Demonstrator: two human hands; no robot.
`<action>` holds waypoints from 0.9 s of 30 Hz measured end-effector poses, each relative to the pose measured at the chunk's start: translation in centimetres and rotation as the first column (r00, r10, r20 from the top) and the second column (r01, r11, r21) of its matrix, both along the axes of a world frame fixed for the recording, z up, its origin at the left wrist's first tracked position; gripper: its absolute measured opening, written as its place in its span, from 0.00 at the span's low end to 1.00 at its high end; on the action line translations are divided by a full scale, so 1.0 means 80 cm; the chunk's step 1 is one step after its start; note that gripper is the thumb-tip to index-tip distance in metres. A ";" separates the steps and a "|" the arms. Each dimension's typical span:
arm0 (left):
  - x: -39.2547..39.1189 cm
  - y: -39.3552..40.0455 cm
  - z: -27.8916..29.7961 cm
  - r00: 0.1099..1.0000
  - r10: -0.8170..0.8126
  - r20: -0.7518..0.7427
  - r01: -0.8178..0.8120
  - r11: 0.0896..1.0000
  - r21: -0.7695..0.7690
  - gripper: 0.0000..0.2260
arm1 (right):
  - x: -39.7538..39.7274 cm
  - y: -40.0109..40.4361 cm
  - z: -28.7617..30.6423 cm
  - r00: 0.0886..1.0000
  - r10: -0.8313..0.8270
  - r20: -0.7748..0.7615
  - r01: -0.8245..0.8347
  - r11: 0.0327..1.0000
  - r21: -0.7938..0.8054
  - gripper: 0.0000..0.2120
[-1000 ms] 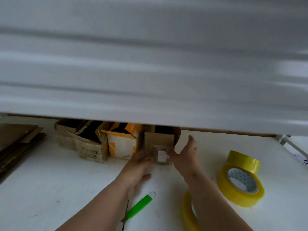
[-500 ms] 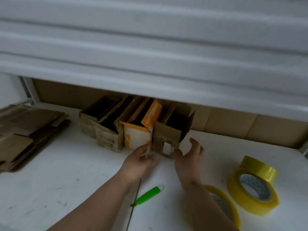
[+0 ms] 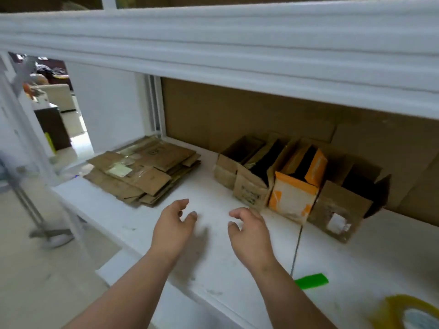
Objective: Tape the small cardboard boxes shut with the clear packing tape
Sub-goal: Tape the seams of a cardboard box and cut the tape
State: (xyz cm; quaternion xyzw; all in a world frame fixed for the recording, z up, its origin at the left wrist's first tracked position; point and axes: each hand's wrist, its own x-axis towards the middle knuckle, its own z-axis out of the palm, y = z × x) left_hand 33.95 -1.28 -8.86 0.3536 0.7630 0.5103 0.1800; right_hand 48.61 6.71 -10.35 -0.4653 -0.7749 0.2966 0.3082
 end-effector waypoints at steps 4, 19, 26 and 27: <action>-0.107 -0.013 -0.007 0.987 0.114 -0.114 -0.118 0.993 -0.024 0.16 | -0.108 -0.007 -0.005 0.995 0.088 0.039 -0.087 0.995 -0.039 0.11; -0.311 -0.007 -0.036 0.836 -0.346 -0.427 0.089 0.852 -0.516 0.25 | -0.315 0.019 -0.006 0.860 -0.012 0.509 -0.007 0.999 0.036 0.31; -0.325 0.002 -0.029 0.816 -0.318 -0.483 0.054 0.874 -0.484 0.29 | -0.313 0.014 0.027 0.949 -0.035 0.312 0.026 0.999 0.031 0.26; -0.324 0.002 -0.025 0.817 -0.294 -0.496 0.037 0.886 -0.463 0.29 | -0.311 0.011 0.035 0.970 -0.034 0.240 0.035 0.999 0.003 0.25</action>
